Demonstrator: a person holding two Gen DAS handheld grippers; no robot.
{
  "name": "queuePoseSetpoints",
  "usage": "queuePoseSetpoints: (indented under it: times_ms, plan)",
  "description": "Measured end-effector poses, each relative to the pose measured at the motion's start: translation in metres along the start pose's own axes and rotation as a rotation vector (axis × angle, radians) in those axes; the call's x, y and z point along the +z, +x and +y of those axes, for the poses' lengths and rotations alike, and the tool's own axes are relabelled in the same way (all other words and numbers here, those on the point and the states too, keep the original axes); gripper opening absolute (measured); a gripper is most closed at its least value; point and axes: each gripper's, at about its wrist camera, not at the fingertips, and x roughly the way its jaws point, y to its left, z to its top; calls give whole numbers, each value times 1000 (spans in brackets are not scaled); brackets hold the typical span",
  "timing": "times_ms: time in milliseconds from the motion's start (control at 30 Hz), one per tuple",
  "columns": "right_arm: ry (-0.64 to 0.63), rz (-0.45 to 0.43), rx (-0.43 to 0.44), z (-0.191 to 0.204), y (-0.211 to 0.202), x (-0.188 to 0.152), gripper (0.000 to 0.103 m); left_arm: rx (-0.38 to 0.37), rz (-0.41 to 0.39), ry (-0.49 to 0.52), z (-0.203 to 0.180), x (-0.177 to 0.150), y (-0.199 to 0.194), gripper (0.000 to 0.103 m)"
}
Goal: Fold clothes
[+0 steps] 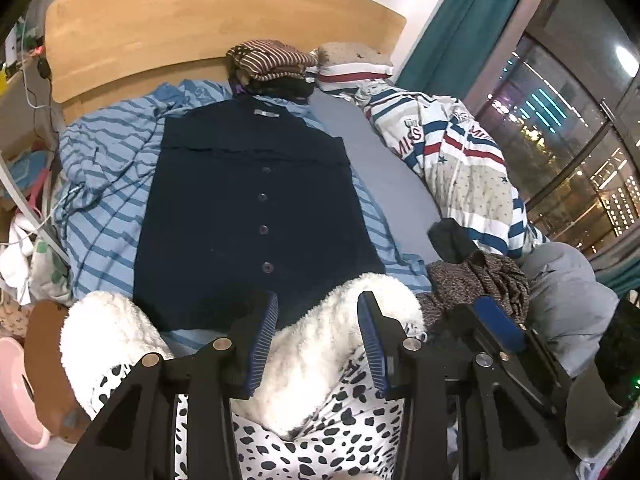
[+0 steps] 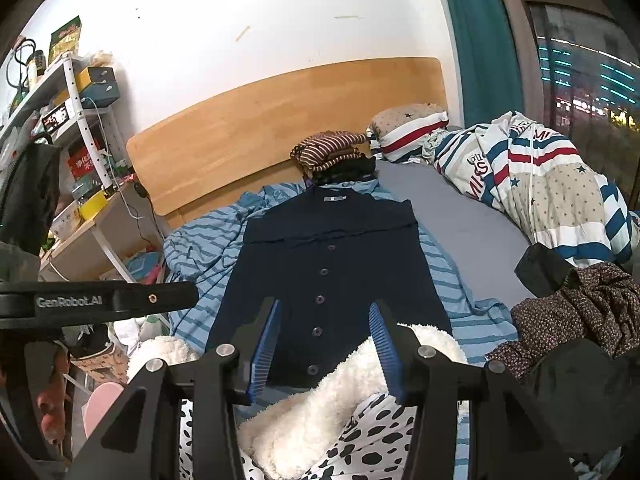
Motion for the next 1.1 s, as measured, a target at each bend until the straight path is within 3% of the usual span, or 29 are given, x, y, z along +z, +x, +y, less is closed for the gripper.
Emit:
queuePoseSetpoints:
  times_ms: [300, 400, 600, 967, 1000, 1067, 1100]
  plan:
    - [-24, 27, -8, 7, 8, -5, 51, 13, 22, -10, 4, -7, 6, 43]
    - [-31, 34, -7, 8, 10, -6, 59, 15, 16, -21, 8, -7, 4, 43]
    - [-52, 38, -34, 12, 12, -8, 60, 20, 14, -33, 13, -8, 3, 43]
    - [-50, 69, -63, 11, 19, -9, 80, 66, 10, -38, 19, -6, 3, 43]
    - [-52, 73, -62, 12, 20, -10, 80, 73, 11, -37, 20, -6, 4, 44]
    - [-57, 80, -66, 13, 21, -10, 84, 84, 8, -37, 21, -6, 4, 60]
    - [-58, 80, -69, 13, 21, -10, 84, 86, 1, -38, 21, -6, 4, 63]
